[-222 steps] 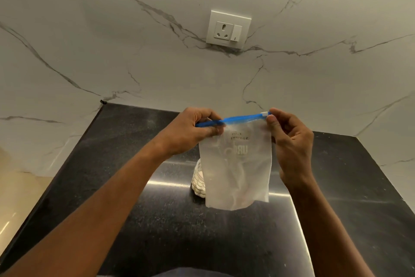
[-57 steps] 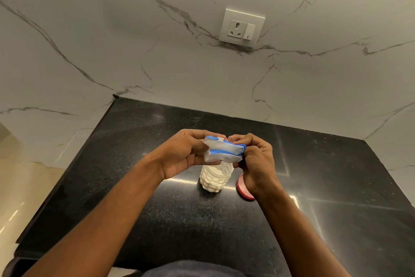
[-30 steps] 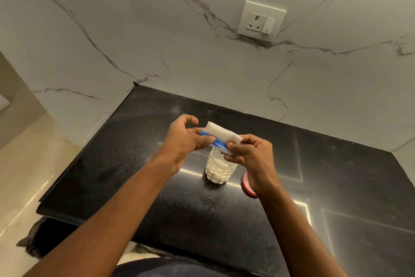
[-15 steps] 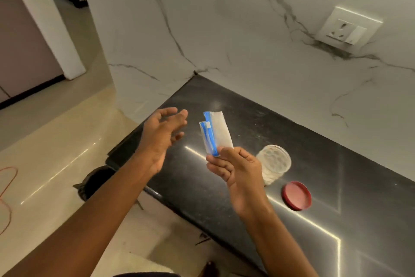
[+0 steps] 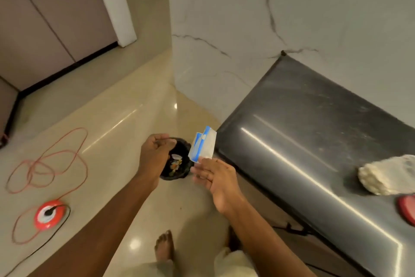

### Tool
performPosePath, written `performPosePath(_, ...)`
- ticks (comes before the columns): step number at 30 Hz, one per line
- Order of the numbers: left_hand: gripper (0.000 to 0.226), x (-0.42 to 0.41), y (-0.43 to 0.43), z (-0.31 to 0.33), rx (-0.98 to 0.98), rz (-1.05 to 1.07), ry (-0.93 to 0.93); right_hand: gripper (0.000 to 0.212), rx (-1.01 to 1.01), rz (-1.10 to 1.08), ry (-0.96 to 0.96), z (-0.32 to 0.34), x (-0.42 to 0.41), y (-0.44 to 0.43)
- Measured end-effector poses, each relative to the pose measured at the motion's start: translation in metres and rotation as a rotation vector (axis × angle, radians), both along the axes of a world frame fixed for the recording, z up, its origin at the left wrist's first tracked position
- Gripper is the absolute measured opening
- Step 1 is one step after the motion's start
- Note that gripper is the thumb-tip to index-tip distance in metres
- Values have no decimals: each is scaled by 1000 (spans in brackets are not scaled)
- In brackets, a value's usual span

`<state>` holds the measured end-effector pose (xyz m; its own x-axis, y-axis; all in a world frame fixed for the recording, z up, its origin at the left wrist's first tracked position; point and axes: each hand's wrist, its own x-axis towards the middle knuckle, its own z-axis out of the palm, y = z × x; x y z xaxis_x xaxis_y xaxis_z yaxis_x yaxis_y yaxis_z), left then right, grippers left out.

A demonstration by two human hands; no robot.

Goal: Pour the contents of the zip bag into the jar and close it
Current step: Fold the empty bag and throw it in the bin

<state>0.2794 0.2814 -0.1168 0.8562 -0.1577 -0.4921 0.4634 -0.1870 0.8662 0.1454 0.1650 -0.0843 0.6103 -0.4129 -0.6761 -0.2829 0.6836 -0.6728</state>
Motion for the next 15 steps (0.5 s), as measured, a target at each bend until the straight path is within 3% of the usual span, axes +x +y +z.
performPosePath(2, 21, 12, 18, -27, 46, -7, 18, 22, -14, 52, 78, -29, 25, 14)
performPosePath(7, 21, 32, 51, -106, 121, 0, 84, 17, -92, 199, 280, -139, 83, 30)
performPosePath(15, 19, 60, 77, -258, 158, -6, 162, 44, -246, 402, 533, -370, 145, 22)
